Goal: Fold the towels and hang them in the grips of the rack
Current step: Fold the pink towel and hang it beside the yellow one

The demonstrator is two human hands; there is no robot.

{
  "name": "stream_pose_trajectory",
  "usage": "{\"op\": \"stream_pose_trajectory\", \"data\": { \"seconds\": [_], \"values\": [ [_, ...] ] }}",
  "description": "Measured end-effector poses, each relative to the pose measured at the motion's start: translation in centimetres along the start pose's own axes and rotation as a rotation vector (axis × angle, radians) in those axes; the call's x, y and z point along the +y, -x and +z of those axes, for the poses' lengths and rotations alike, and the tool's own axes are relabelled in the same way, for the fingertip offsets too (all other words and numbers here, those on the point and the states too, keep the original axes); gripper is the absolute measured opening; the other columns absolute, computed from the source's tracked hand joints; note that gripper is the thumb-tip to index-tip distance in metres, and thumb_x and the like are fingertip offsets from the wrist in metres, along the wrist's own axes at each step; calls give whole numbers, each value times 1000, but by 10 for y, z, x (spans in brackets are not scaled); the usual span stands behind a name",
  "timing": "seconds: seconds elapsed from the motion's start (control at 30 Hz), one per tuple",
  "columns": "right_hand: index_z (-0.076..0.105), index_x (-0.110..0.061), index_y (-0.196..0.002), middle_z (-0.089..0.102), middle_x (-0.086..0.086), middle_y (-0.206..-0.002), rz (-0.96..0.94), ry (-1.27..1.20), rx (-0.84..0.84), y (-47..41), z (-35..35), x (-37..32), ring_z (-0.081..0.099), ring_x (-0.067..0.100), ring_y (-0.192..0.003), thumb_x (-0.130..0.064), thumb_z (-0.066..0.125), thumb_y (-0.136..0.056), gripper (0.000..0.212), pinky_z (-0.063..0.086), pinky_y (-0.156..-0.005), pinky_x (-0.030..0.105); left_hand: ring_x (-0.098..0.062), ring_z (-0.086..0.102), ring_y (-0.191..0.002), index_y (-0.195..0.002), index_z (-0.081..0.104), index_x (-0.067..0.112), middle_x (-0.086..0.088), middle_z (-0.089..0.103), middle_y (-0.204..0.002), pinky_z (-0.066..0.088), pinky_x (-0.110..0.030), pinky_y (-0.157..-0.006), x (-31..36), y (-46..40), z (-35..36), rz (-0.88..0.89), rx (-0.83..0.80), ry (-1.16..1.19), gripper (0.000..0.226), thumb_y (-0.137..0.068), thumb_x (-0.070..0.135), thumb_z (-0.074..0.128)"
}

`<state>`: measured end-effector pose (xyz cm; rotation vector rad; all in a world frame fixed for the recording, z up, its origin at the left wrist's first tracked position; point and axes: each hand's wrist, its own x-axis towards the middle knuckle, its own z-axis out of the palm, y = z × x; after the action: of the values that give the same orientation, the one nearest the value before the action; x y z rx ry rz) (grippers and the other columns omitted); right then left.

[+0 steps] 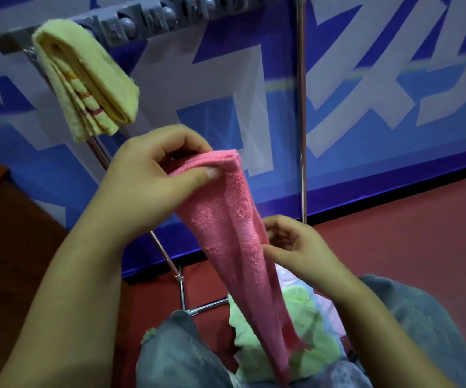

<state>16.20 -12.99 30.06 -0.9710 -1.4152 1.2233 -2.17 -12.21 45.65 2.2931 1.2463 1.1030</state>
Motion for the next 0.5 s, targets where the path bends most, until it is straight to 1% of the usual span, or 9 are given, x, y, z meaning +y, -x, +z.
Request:
{"op": "stream_pose_trajectory", "data": {
  "seconds": [0.1, 0.13, 0.2, 0.27, 0.3, 0.33, 0.37, 0.43, 0.5],
  "values": [
    [67, -25, -91, 68, 17, -89, -79, 26, 72, -3, 1, 2, 65, 27, -82, -9, 74, -71, 26, 54, -83, 38, 0, 60, -72, -80, 65, 26, 7, 66, -83, 49, -19, -63, 1, -1, -3, -2, 5, -13, 11, -70, 28, 70],
    [66, -31, -89, 67, 16, -88, -107, 39, 89, -4, 2, 3, 64, 28, -83, -15, 73, -70, 26, 54, -83, 39, -1, 61, -73, -80, 65, 26, 7, 67, -83, 50, -19, -64, 1, -1, -5, -6, 10, -9, 11, -70, 27, 70],
    [62, -40, -88, 65, 13, -87, -163, 109, 104, -4, 4, 5, 63, 23, -81, -18, 71, -72, 28, 54, -79, 38, 0, 61, -72, -79, 65, 27, 9, 67, -82, 49, -16, -63, 1, -1, -8, -8, 24, -4, 11, -70, 27, 70],
    [54, -42, -91, 62, 3, -84, -210, 214, 104, -3, 6, 11, 62, 17, -77, -19, 67, -78, 30, 54, -73, 33, 1, 60, -71, -79, 65, 27, 9, 67, -82, 47, -12, -62, 1, -1, -11, -9, 37, -12, 11, -69, 27, 70],
    [49, -42, -92, 60, -4, -82, -229, 260, 108, -2, 8, 14, 60, 11, -73, -19, 63, -80, 29, 52, -69, 27, 1, 60, -71, -79, 64, 26, 9, 67, -82, 47, -12, -62, 0, -1, -11, -12, 45, -13, 11, -69, 26, 70],
    [44, -43, -92, 57, -10, -82, -248, 291, 121, -1, 11, 17, 58, 6, -72, -20, 60, -82, 30, 50, -67, 21, 2, 60, -71, -78, 64, 26, 9, 66, -82, 47, -12, -62, 0, -1, -12, -16, 55, -9, 11, -69, 26, 70],
    [40, -44, -92, 57, -14, -86, -266, 303, 136, -1, 13, 21, 59, 5, -73, -19, 56, -84, 31, 48, -68, 19, 1, 60, -71, -78, 64, 27, 10, 66, -80, 47, -12, -62, -1, -2, -12, -17, 66, -5, 11, -69, 25, 70],
    [35, -48, -89, 59, -8, -95, -312, 327, 163, -1, 16, 27, 61, 9, -80, -14, 51, -87, 37, 48, -72, 21, 1, 60, -72, -78, 64, 29, 13, 66, -77, 47, -14, -63, -2, -3, -13, -19, 89, -9, 11, -69, 25, 70],
    [36, -43, -83, 58, -1, -93, -387, 406, 158, -3, 16, 33, 56, 14, -81, -5, 47, -84, 40, 45, -72, 20, 1, 60, -72, -78, 65, 28, 17, 66, -75, 48, -15, -65, -2, -5, -14, -29, 115, -5, 11, -68, 26, 70]
  ]
}}
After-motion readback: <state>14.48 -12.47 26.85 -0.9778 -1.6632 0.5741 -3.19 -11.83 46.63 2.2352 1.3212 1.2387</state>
